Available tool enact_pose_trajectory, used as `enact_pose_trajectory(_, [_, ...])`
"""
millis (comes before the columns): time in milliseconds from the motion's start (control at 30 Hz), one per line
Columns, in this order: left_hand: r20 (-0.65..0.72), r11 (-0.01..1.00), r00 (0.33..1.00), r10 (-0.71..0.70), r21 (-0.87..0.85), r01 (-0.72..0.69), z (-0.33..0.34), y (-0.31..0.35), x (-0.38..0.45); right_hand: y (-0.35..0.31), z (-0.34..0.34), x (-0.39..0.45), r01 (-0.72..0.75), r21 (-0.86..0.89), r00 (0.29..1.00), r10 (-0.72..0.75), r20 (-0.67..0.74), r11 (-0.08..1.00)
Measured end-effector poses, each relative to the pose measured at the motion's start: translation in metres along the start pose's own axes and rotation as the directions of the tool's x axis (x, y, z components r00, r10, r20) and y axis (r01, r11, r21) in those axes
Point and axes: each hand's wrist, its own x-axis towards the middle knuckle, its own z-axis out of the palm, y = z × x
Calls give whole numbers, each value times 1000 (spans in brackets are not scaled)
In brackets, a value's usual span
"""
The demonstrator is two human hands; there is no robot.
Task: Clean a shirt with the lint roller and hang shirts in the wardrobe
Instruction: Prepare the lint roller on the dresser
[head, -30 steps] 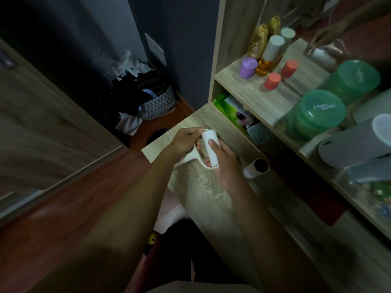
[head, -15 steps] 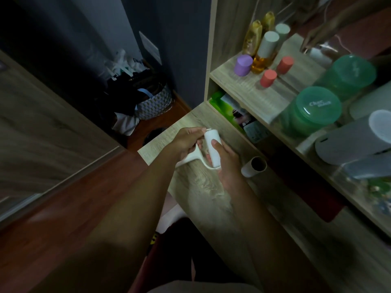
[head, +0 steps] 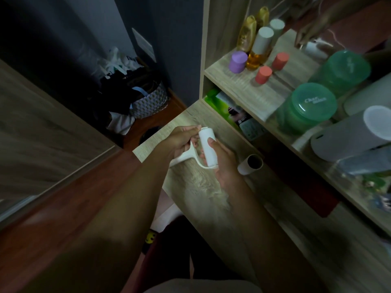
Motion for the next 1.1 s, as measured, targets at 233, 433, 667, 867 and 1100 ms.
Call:
enact_pose_trajectory(233, [-34, 1000, 999, 20, 7, -20, -5, 2, 3, 2, 6, 6, -17, 0, 994, 17, 109, 1000])
enact_pose_trajectory(433, [-69, 989, 987, 146, 20, -145, -1, 2, 3, -14, 25, 12, 235, -450, 972, -206, 113, 862])
enact_pose_trajectory(667, [-197, 980, 960, 197, 42, -193, 0, 0, 7, -15, 33, 20, 220, -531, 972, -227, 52, 819])
enact_pose_trajectory(867, [-203, 980, 959, 196, 80, -183, -1, -1, 1, -8, 32, 21, 1, -309, 1000, -1, 2, 951])
enact_pose_trajectory(1100, [-215, 987, 970, 112, -86, -134, 5, -5, -4, -18, 20, 22, -229, -47, 968, 233, 97, 972])
